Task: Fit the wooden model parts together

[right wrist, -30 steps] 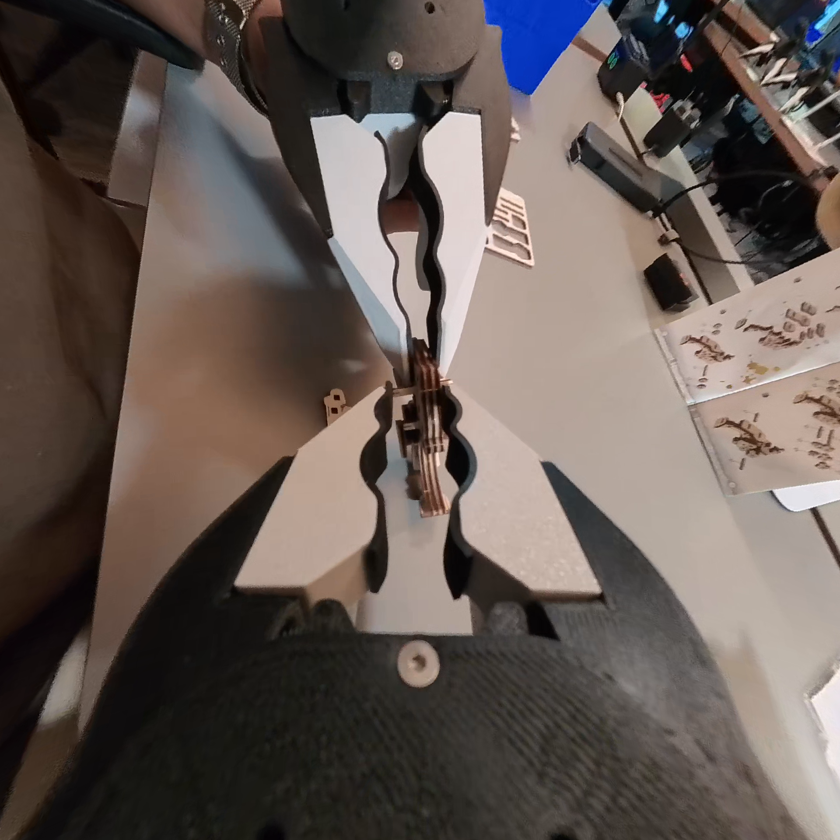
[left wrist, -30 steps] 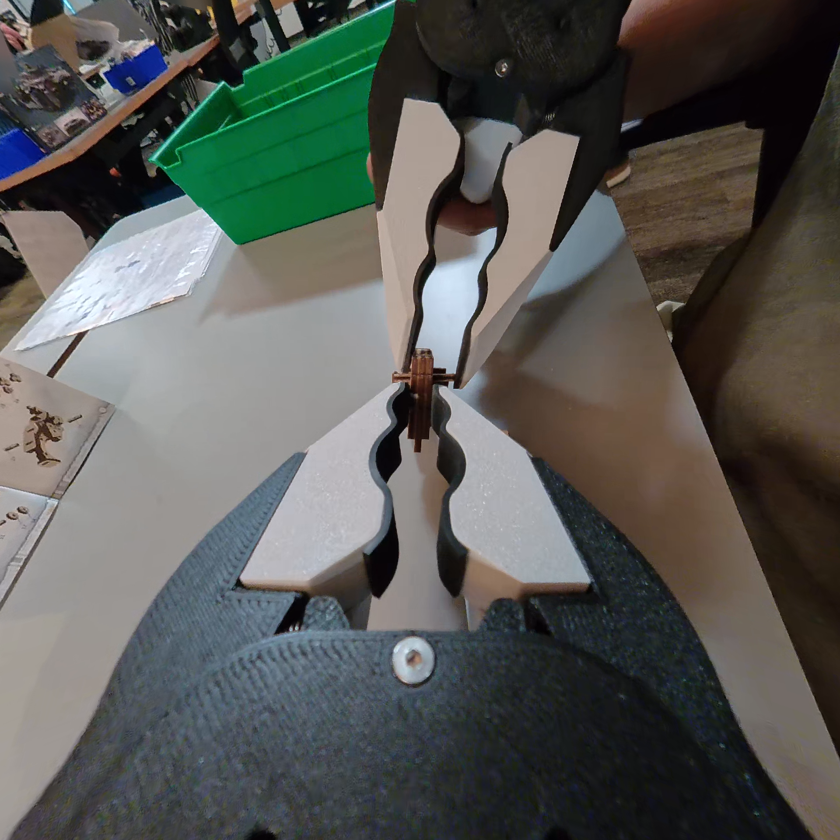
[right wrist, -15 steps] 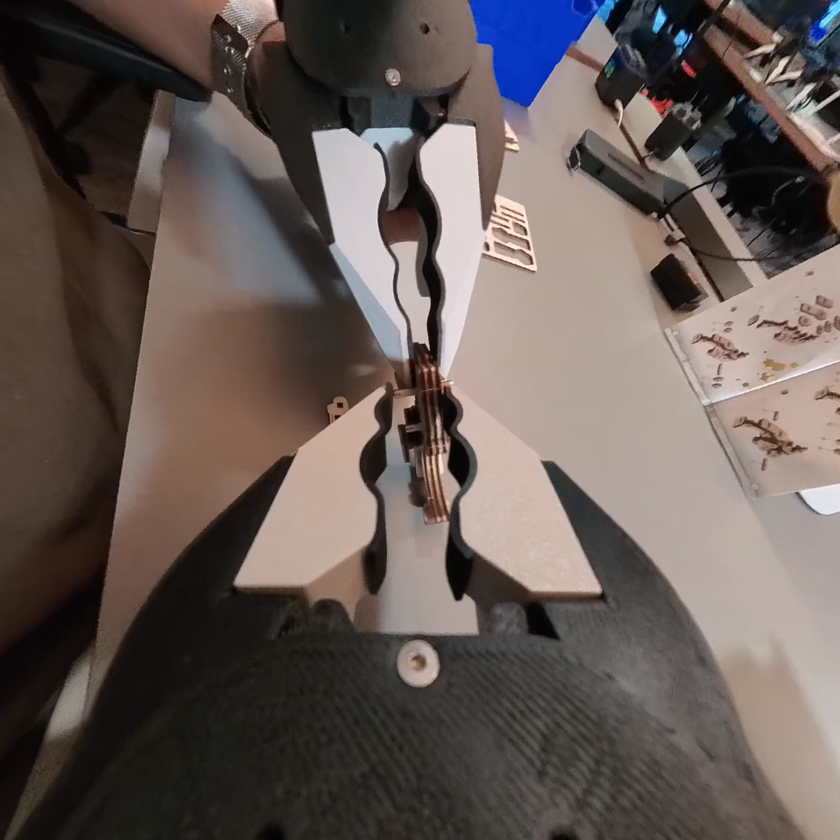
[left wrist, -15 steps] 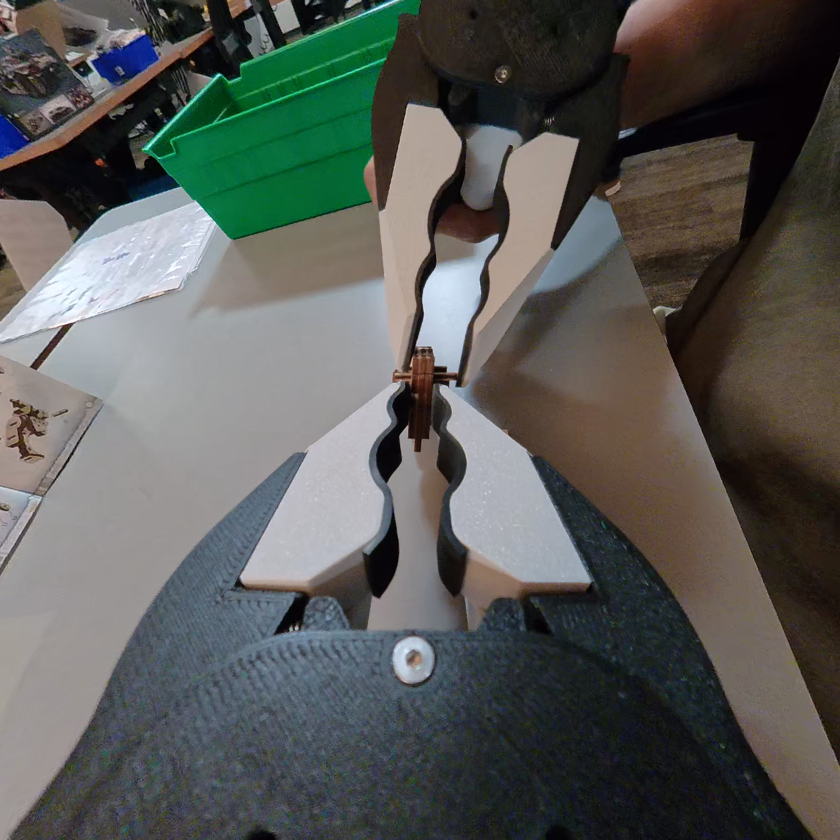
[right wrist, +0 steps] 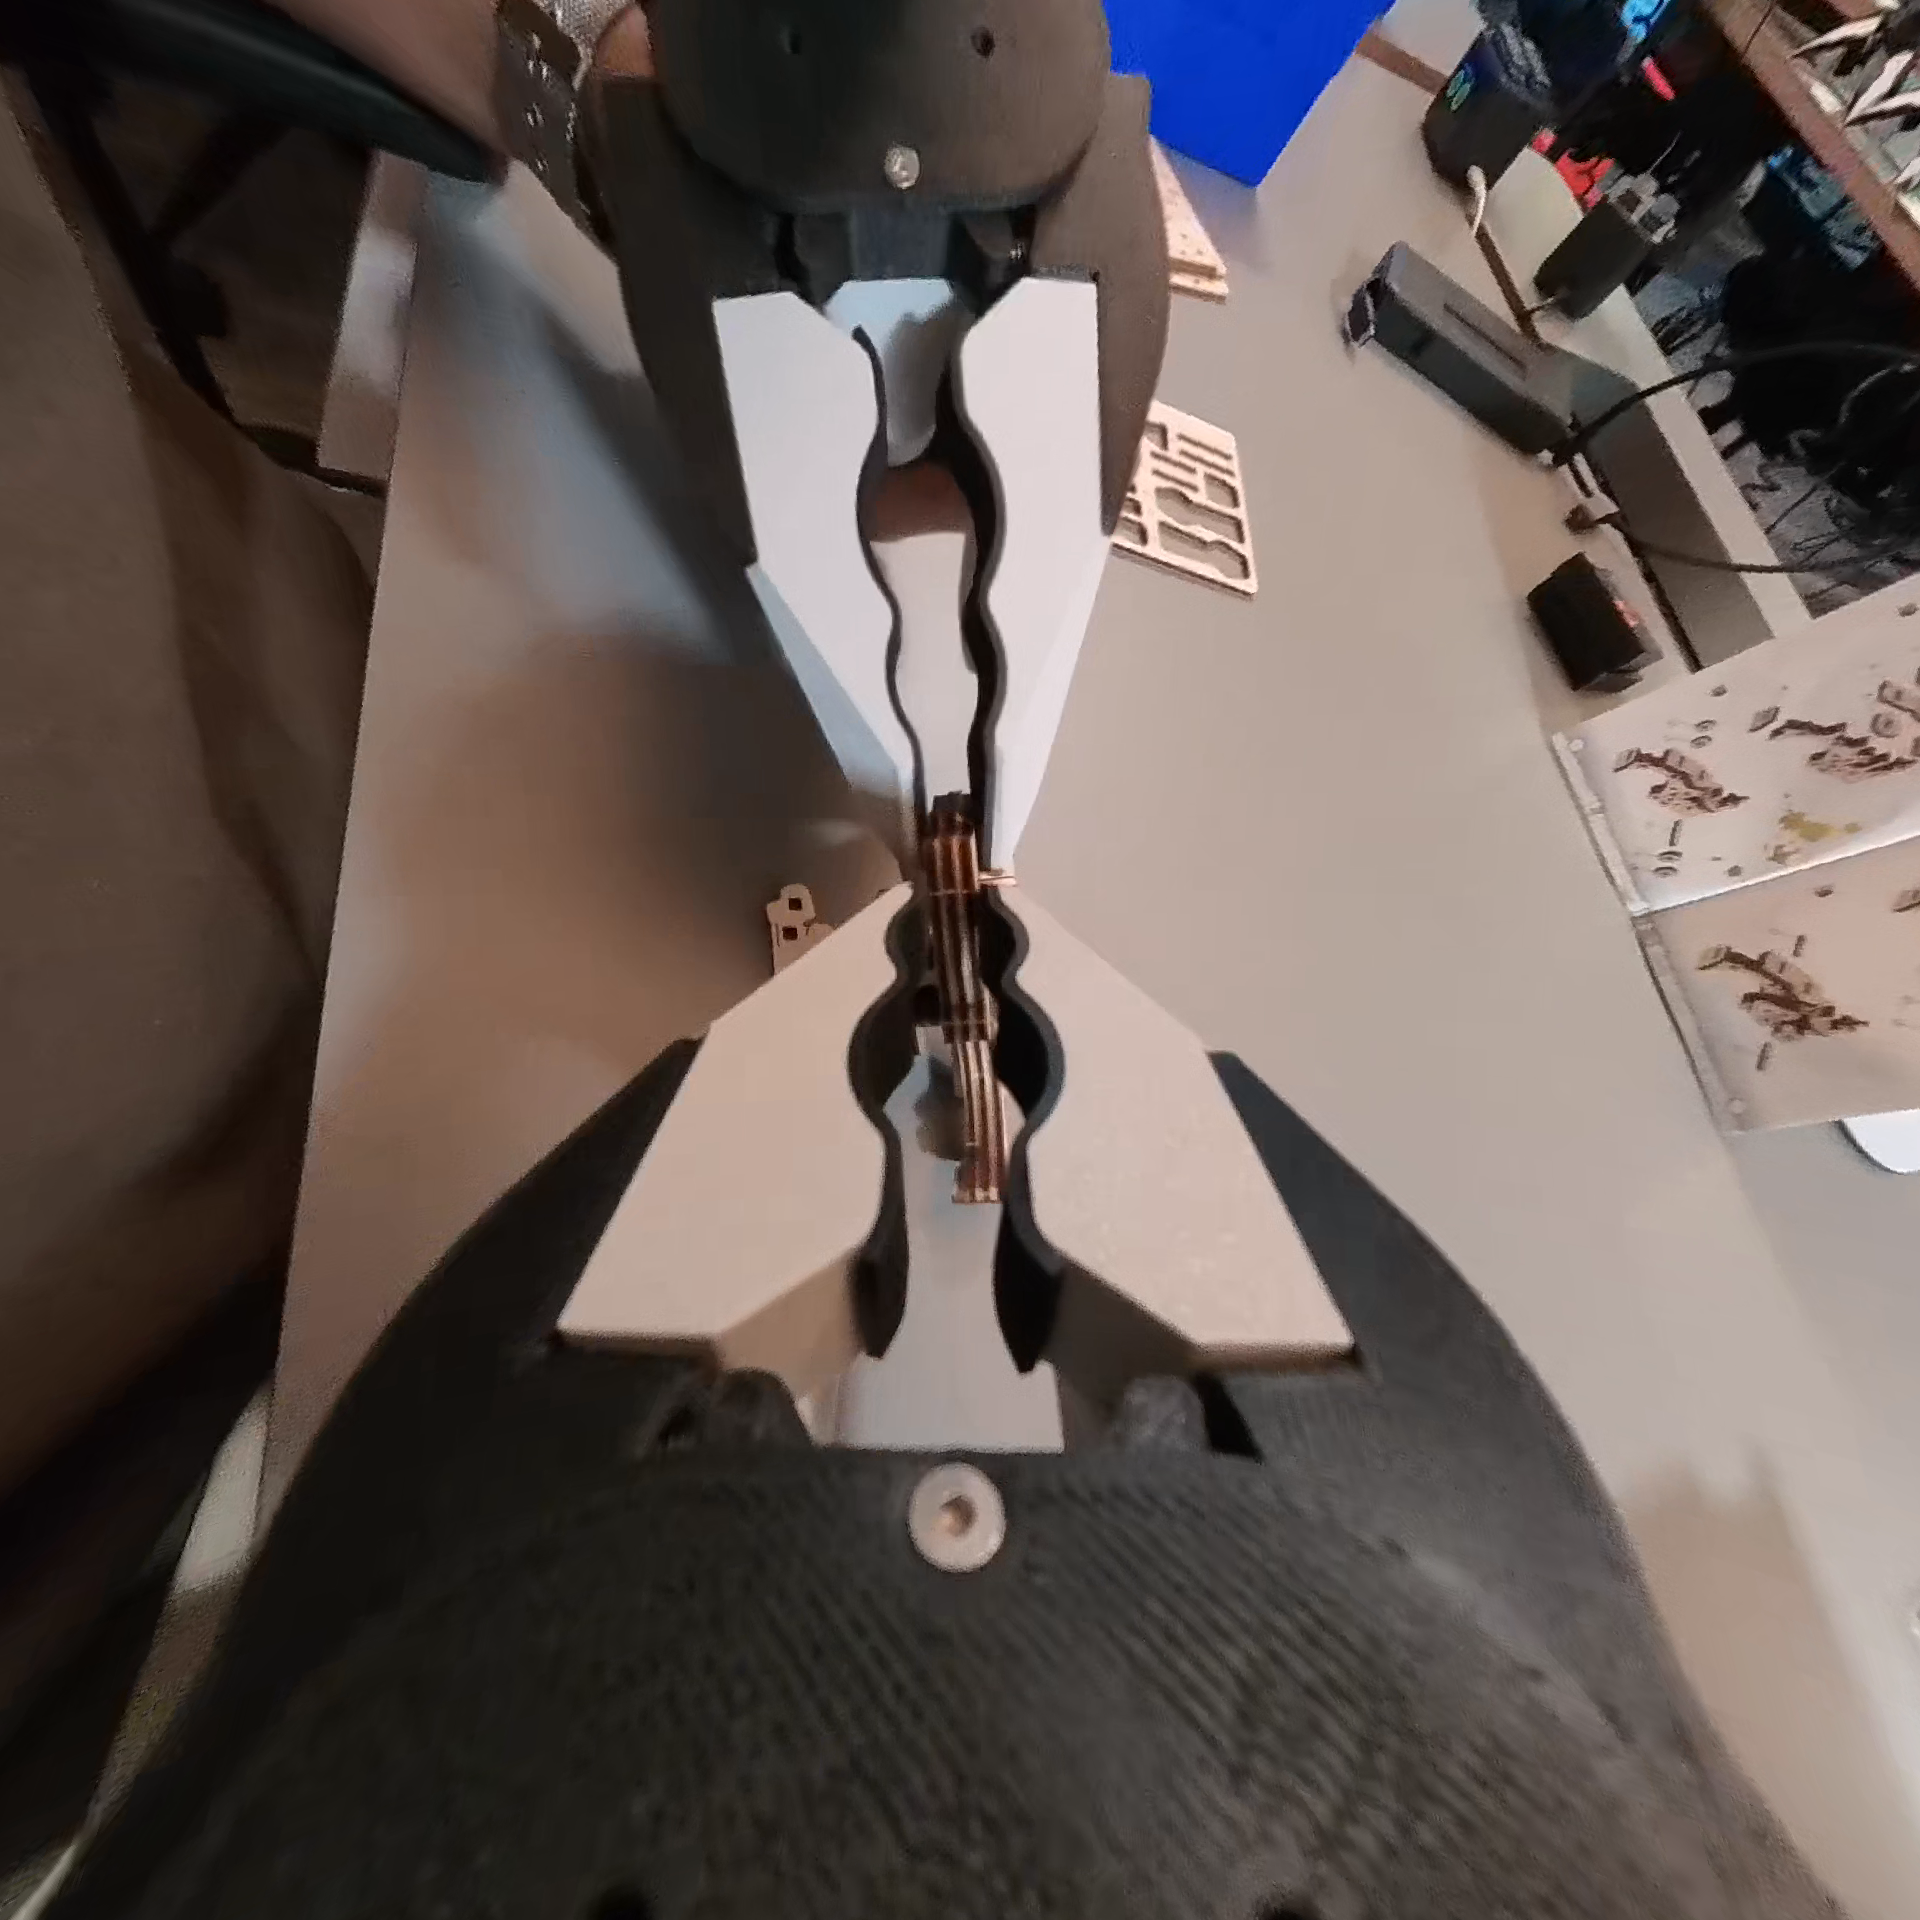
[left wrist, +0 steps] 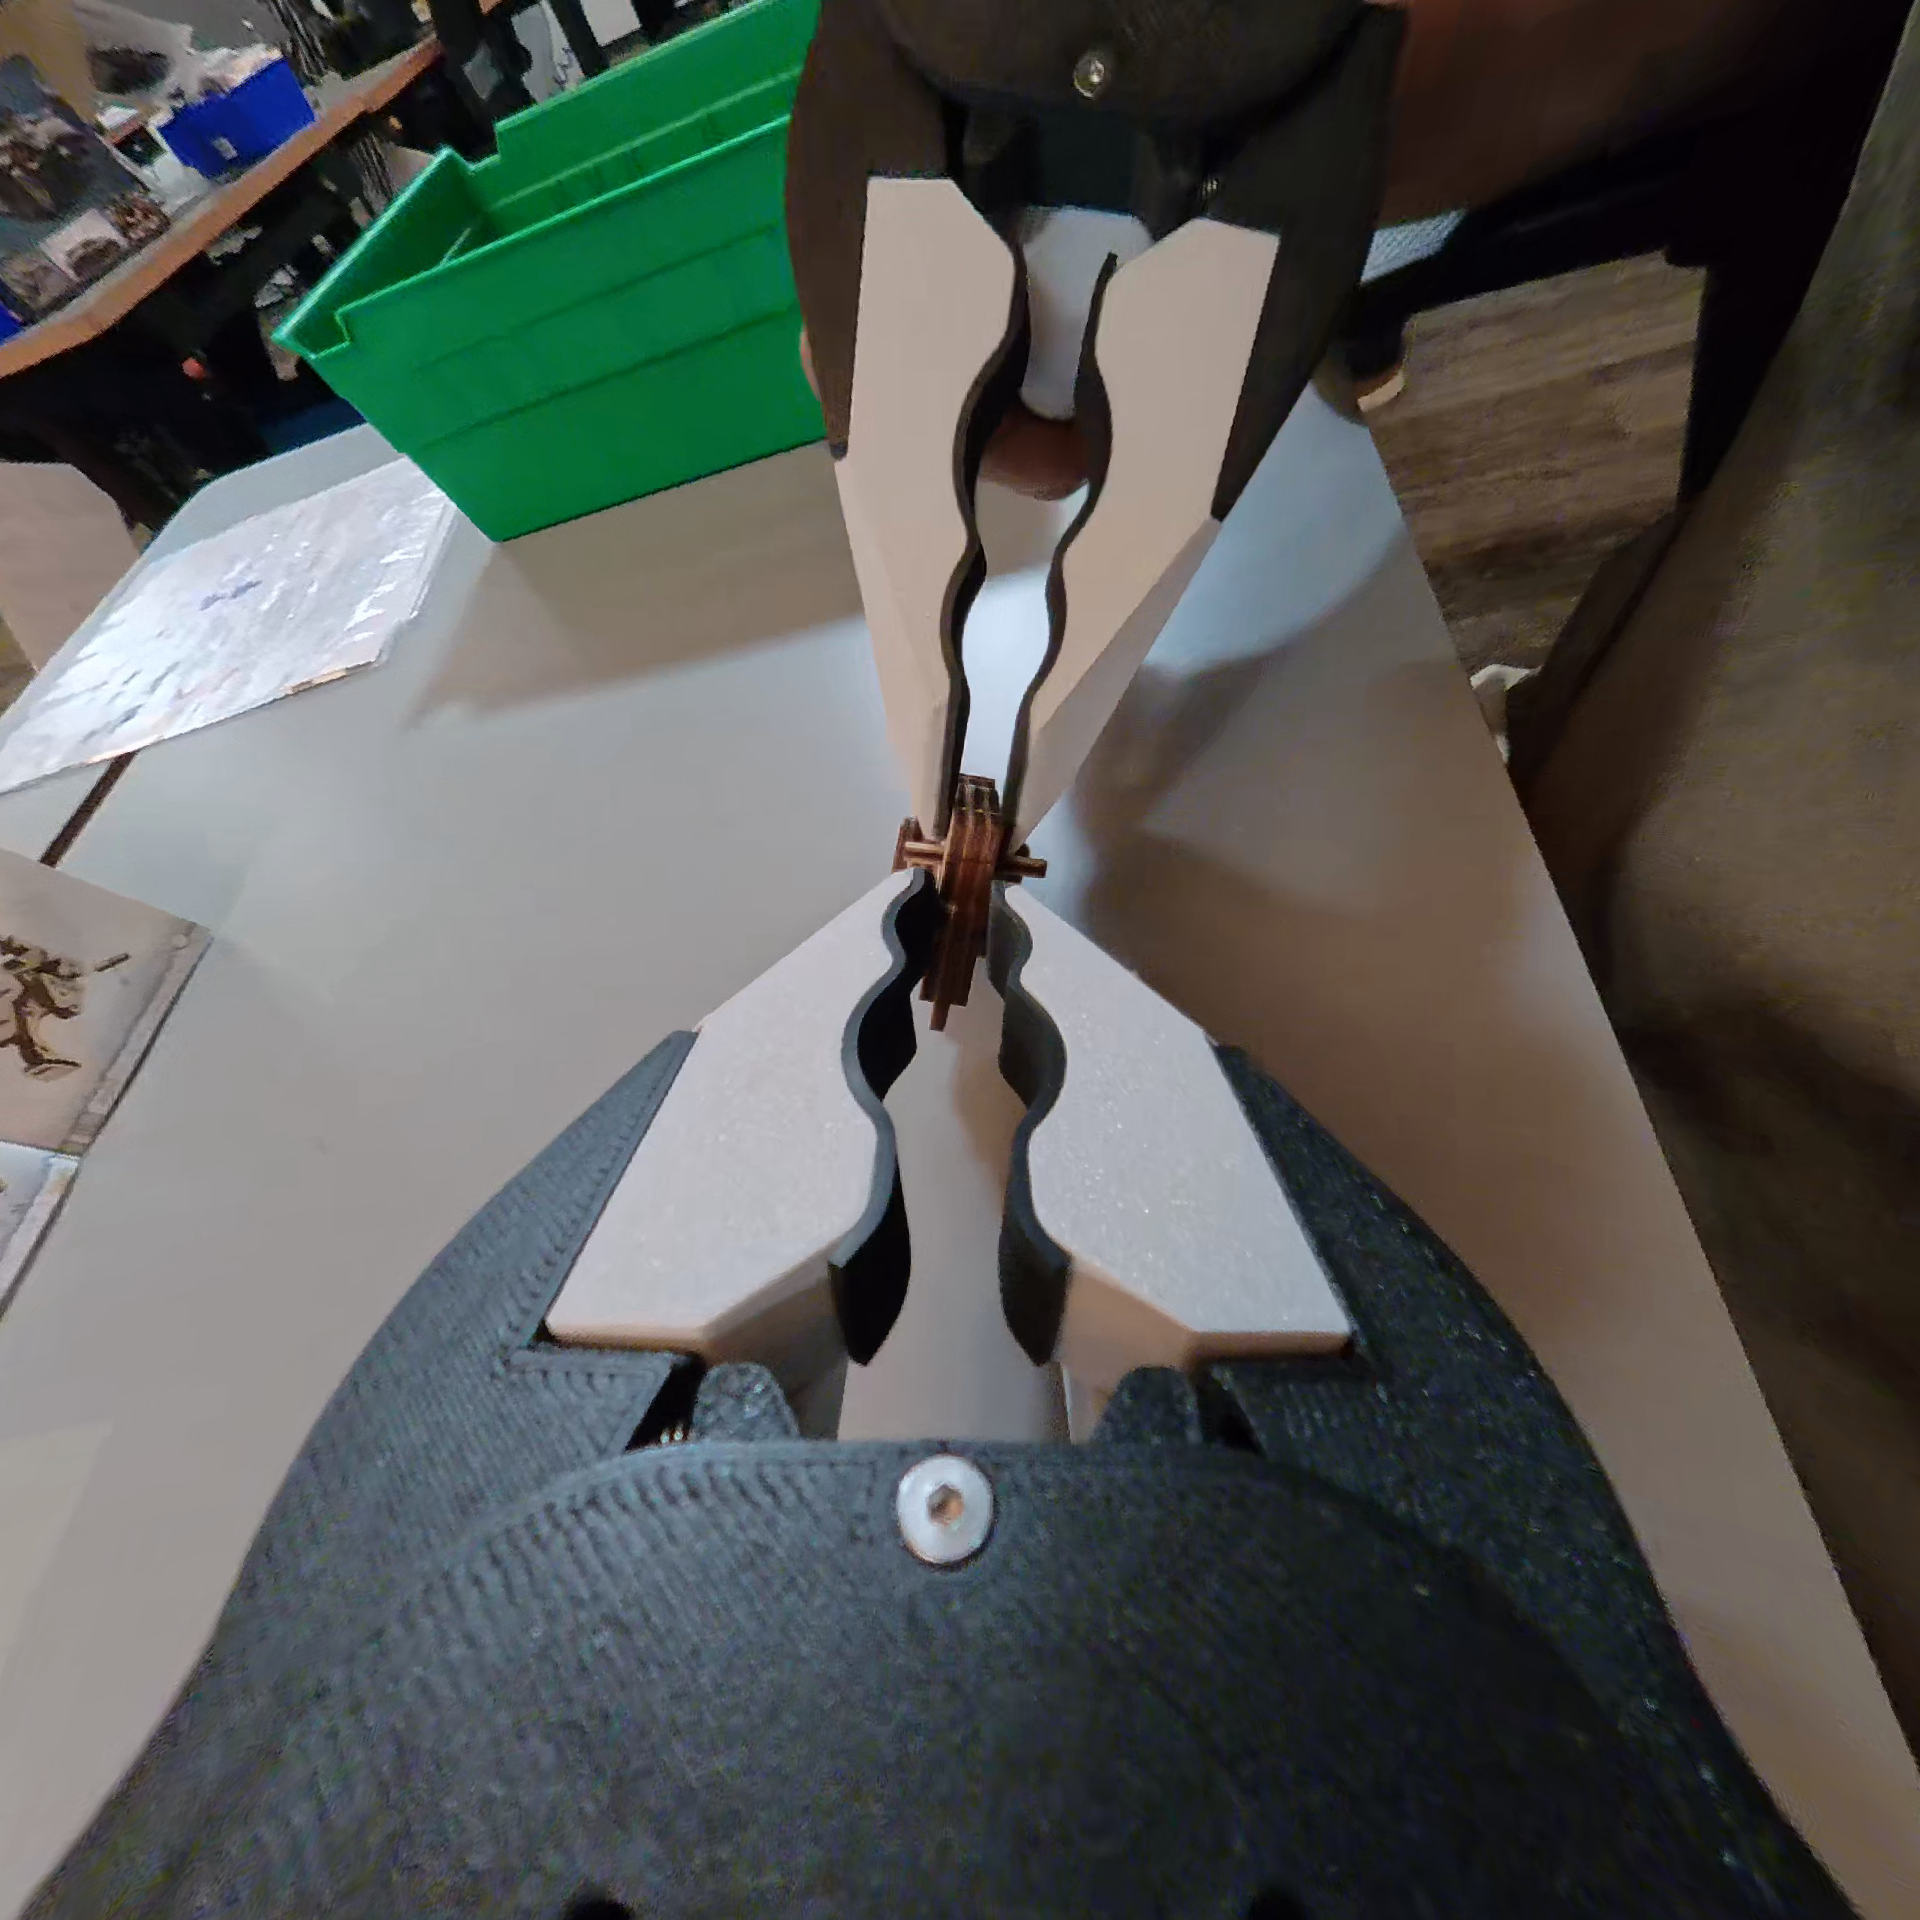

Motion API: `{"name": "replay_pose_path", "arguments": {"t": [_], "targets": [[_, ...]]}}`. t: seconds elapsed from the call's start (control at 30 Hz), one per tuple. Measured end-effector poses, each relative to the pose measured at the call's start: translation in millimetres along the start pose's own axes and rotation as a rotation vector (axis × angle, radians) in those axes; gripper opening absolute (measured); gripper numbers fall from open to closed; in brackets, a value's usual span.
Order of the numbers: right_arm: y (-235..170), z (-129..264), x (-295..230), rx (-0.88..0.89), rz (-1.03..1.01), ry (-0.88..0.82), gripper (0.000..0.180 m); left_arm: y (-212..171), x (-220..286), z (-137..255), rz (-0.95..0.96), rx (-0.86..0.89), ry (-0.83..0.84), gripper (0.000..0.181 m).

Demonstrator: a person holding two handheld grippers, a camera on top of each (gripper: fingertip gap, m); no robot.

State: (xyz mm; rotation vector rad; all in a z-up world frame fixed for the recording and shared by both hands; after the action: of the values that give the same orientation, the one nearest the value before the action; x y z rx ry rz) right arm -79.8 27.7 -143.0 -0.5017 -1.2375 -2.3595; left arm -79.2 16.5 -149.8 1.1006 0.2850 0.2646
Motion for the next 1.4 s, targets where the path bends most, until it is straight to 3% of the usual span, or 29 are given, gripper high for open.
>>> {"name": "replay_pose_path", "arguments": {"t": [0.13,0.23,0.27,0.37,0.4,0.43,0.47,0.73,0.83,0.87,0.9,1.0,1.23,1.4], "targets": [[1,0,0,0.060,-0.045,-0.011,0.011,0,-1,0,0.006,0.001,-0.002,0.007],[5,-5,-12,0.061,-0.058,0.047,0.049,-2,-5,2,0.030,0.003,0.004,0.007],[5,-6,-13,0.059,-0.058,0.047,0.053,-2,-6,3,0.038,0.005,0.002,0.007],[4,-5,-10,0.059,-0.044,0.028,0.046,-1,-5,2,0.042,0.009,-0.001,0.006],[3,-4,-7,0.057,-0.040,0.010,0.039,-1,-4,2,0.038,0.006,-0.004,0.006],[1,-3,-3,0.046,-0.023,-0.019,0.020,-1,-1,1,0.038,0.005,-0.018,0.007],[0,-2,-3,0.034,0.001,-0.015,0.019,0,-1,0,0.049,0.009,-0.013,0.006],[0,-3,-1,0.032,0.012,-0.042,0.020,0,-3,1,0.063,0.007,-0.012,0.007],[-1,-6,-6,0.013,0.049,-0.041,0.039,0,-5,2,0.093,0.014,-0.014,0.006],[-1,-6,-4,0.010,0.054,-0.053,0.036,0,-5,2,0.103,0.017,-0.025,0.006],[-1,-4,-1,0.007,0.062,-0.068,0.020,0,-2,2,0.114,0.019,-0.043,0.006],[-2,-2,-1,-0.009,-0.006,0.000,0.019,2,-1,0,0.108,0.016,-0.036,0.006],[-3,-4,1,0.015,-0.037,-0.017,0.020,1,-5,1,0.126,0.021,-0.036,0.006],[-4,7,28,0.086,-0.041,-0.216,0.037,3,-18,6,0.220,0.062,-0.021,0.006]]}}
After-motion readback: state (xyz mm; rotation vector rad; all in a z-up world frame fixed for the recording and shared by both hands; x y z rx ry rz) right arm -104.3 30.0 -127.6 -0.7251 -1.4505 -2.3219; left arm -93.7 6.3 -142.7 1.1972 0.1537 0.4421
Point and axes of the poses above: each gripper's, where its closed fingertips meet, z back along the fingers, y out of its top, x = y × z across the jaws, the point moved 1 cm from there along z, back along the fingers, and after that the axes turned 12 degrees about z, right-handed, at the moved point
